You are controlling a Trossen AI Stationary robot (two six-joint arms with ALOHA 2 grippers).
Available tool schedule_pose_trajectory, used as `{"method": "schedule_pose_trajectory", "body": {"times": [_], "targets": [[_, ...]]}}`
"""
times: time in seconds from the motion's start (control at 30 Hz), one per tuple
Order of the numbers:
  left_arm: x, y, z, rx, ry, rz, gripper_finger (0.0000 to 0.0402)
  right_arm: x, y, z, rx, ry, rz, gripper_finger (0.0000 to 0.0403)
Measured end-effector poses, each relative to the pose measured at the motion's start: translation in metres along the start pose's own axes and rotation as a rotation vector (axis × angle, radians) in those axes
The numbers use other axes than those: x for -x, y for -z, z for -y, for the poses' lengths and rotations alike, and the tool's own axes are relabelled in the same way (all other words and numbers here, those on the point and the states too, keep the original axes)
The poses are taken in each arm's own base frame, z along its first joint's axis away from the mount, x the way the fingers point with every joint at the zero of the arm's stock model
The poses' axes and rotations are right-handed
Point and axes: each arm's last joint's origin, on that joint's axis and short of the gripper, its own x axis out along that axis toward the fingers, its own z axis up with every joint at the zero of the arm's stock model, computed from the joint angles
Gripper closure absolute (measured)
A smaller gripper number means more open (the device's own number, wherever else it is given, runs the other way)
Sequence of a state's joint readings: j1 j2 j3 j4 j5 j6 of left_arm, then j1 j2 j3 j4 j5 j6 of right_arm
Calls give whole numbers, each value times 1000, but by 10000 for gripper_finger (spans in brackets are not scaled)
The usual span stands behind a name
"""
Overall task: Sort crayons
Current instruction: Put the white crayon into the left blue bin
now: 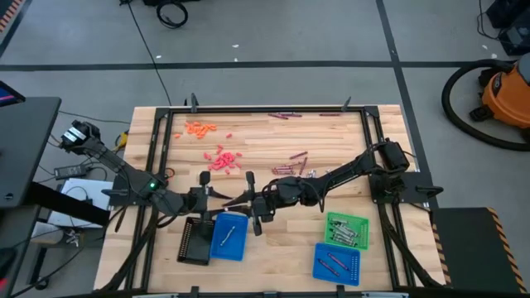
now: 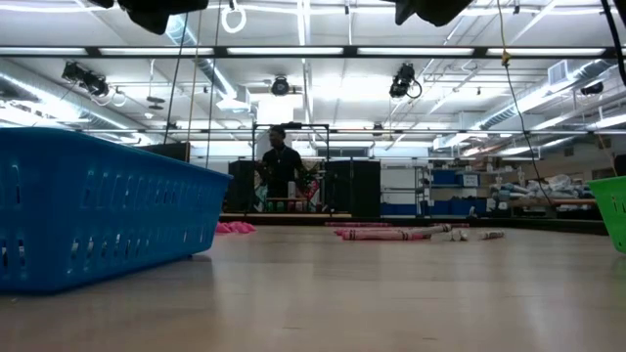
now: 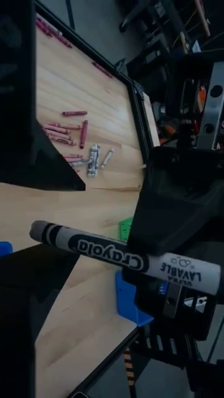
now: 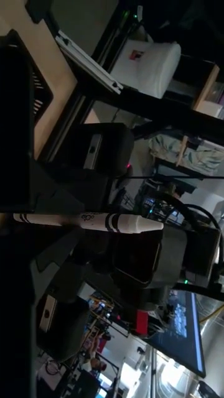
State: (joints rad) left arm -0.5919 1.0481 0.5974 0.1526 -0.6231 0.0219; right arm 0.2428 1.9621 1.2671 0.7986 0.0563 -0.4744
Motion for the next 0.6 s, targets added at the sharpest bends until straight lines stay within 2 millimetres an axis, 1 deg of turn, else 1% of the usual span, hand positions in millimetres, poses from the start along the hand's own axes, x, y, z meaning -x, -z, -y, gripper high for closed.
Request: {"method": "schedule_pose_trajectory", "body": {"times": [0.2,0.4,0.47,0.6], "targets": [[0,0,0,0,0,0,310,0,2,0,1,25,-35,366],[0,1,0,-4,4,-4,366,0,5,0,-25,28,-75,343],[0,0,0,-1,4,-1,377,0,6,0,-36,28,-79,331],[0,0,0,3,3,1,376,0,7,0,-41,25,-90,301]]}}
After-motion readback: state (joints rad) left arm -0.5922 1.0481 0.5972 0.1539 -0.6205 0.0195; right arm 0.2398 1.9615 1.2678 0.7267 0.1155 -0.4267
